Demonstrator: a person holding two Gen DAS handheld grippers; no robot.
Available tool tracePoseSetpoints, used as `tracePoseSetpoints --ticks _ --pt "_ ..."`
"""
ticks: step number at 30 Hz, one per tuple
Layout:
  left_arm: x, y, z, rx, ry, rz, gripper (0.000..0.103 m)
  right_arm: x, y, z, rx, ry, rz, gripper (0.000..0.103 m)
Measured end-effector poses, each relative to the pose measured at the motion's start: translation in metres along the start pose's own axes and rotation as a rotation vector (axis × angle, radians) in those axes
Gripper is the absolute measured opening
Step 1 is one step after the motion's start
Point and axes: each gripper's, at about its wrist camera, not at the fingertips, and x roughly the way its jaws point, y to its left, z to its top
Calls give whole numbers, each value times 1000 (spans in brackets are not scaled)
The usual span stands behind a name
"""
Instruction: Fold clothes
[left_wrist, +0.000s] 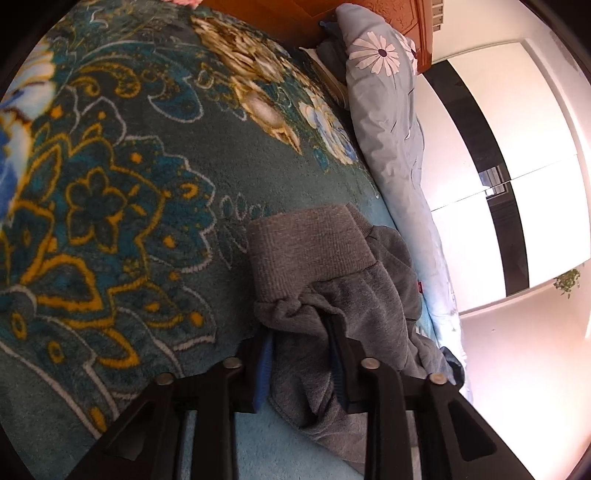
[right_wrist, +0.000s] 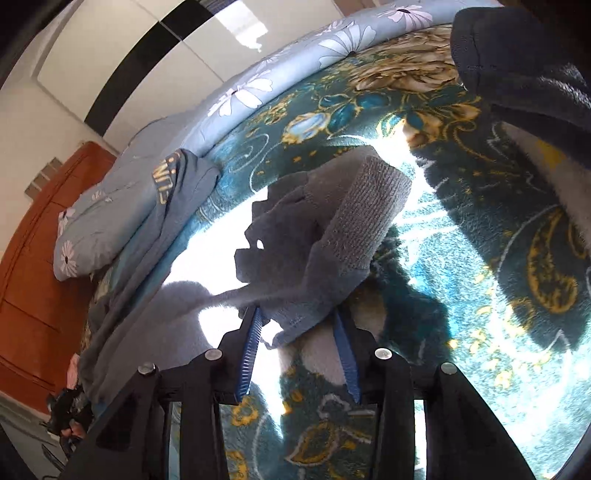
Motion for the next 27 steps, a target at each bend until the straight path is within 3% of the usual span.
tracePoseSetpoints --ticks 2,4,5,6,9,15,18,22,27 --pt "-1 -5 2 4 -11 13 14 5 3 3 31 4 23 43" --pt "-5 -11 4 6 -30 14 11 8 6 7 51 -16 41 41" --pt "-9 -15 4 7 -43 11 10 9 7 9 60 -28 50 27" --pt "-15 -19 6 10 -60 5 9 10 10 12 63 -32 57 5" --pt "-40 -35 13 39 -125 -11 8 4 26 23 35 -33 52 4" --pt "-96 -48 5 138 -183 -85 8 -66 55 29 -109 -179 102 4" --pt "-95 -31 -20 213 -154 7 8 -72 38 14 -125 -149 47 4" --pt "-72 15 -40 153 -49 79 8 -42 1 -6 -87 -31 -45 4" --pt "-68 30 -44 136 5 55 12 -33 -1 -11 -109 4 -71 6"
